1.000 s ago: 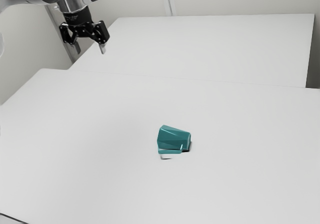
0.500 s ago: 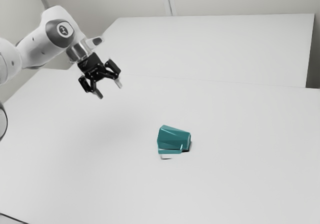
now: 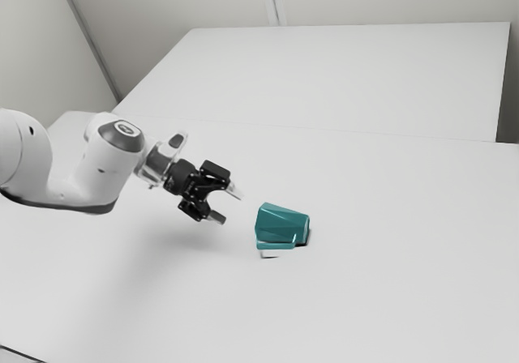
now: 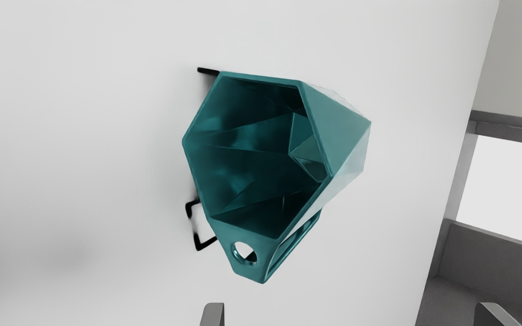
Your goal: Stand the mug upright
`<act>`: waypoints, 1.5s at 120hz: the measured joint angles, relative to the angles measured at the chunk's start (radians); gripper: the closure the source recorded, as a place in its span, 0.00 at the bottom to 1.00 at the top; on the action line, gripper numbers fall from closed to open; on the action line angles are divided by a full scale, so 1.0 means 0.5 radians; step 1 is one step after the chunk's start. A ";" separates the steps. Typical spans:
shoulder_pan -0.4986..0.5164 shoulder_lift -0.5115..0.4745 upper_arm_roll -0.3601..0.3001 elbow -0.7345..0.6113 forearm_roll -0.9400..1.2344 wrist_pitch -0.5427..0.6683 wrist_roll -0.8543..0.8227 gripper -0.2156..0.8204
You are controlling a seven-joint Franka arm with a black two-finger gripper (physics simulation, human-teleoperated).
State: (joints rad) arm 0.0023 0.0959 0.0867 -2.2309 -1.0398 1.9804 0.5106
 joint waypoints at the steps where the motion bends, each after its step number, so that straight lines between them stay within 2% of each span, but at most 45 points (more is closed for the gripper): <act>1: 0.002 0.006 0.000 0.000 -0.008 0.005 0.011 0.21; 30: -0.012 0.185 -0.033 0.010 -0.305 0.150 0.280 0.21; 105: -0.125 0.230 -0.205 -0.017 -0.746 0.346 0.559 0.21; 111: -0.125 0.232 -0.208 -0.018 -0.755 0.360 0.568 0.27; 130: -0.121 0.233 -0.210 -0.019 -0.761 0.382 0.591 0.57; 141: -0.121 0.233 -0.210 -0.020 -0.762 0.388 0.600 0.70; 161: -0.123 0.233 -0.210 -0.021 -0.762 0.394 0.606 0.83; 180: -0.124 0.229 -0.211 -0.014 -0.757 0.395 0.606 0.88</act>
State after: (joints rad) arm -0.0598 0.2102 -0.0186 -2.2381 -1.4184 2.1779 0.8135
